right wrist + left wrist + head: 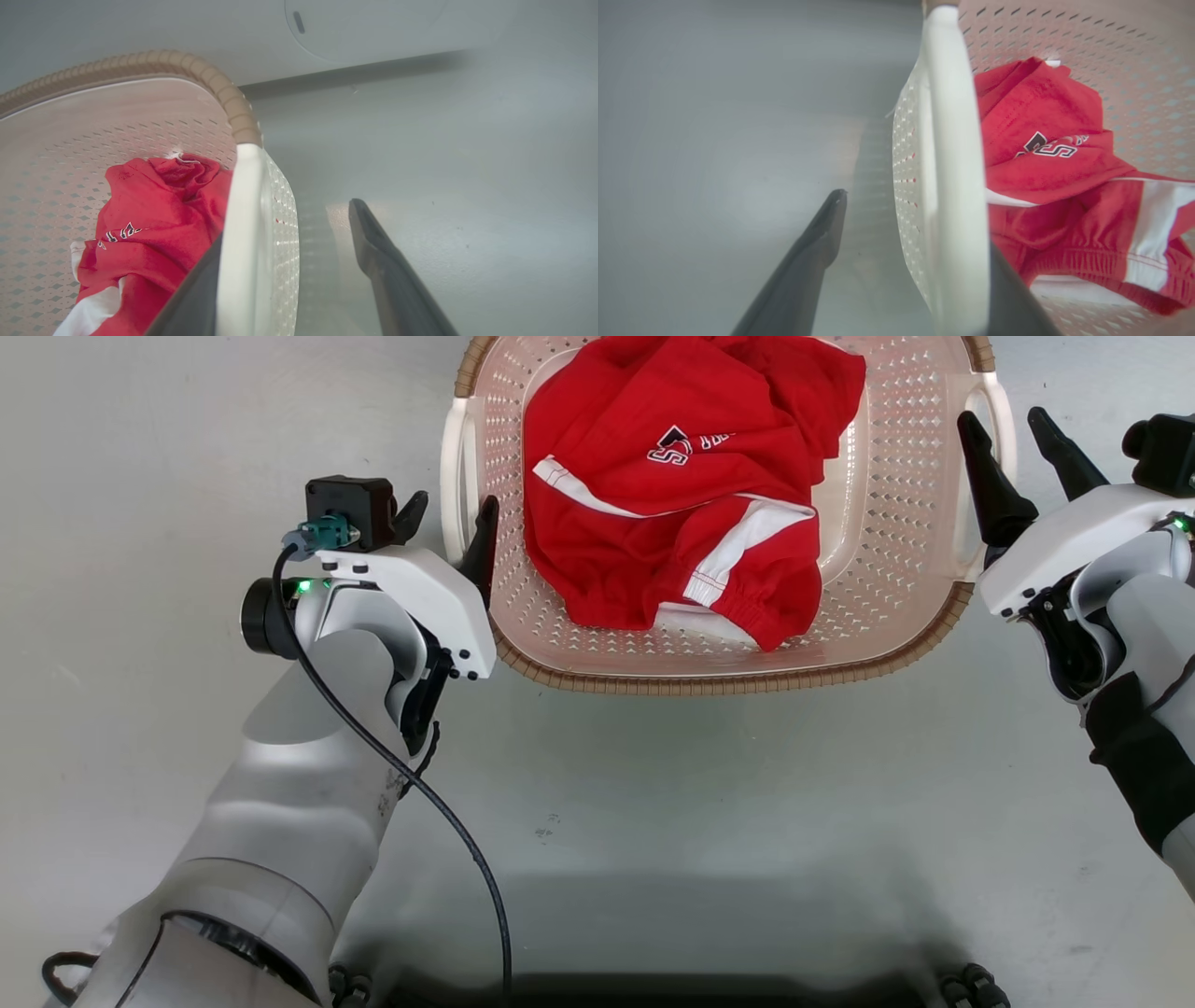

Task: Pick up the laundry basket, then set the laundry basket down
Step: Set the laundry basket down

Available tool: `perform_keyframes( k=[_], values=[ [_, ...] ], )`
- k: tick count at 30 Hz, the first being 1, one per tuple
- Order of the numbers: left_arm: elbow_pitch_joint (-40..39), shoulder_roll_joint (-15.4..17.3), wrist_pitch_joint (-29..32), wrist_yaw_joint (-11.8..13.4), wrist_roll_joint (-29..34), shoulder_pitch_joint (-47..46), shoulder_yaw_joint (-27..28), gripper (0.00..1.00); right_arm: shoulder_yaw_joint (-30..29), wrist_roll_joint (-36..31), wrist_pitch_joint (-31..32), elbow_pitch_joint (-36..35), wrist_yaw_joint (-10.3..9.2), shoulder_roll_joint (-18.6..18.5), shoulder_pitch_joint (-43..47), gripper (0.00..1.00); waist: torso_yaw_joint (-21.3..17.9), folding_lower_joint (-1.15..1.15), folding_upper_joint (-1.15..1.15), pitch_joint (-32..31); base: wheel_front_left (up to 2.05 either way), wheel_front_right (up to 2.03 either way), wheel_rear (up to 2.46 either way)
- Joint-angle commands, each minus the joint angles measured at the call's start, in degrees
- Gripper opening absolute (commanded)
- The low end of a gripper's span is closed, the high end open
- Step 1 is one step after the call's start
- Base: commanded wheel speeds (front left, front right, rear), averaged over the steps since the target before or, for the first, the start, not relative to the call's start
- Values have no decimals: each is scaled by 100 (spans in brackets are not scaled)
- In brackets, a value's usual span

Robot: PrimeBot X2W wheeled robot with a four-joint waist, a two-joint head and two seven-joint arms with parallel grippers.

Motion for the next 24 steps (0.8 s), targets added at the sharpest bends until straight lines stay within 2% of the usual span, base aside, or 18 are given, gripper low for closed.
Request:
perform_keyframes(
  k=[1, 8, 24],
  values=[
    [43, 320, -65, -6, -20, 83, 98, 100, 63, 107, 16, -15, -115, -192, 434, 100, 0, 0, 0, 2, 0, 0, 0],
    [-355, 320, -106, -168, -94, 110, 260, 100, 418, 515, 16, -442, -115, -341, 471, 100, 4, 0, 0, 30, 0, 0, 0],
    [-913, 390, -109, -197, 16, 352, 501, 100, 1156, 1484, 16, -1220, -115, -687, 404, 100, 21, 0, 0, -23, 0, 0, 0]
  ],
)
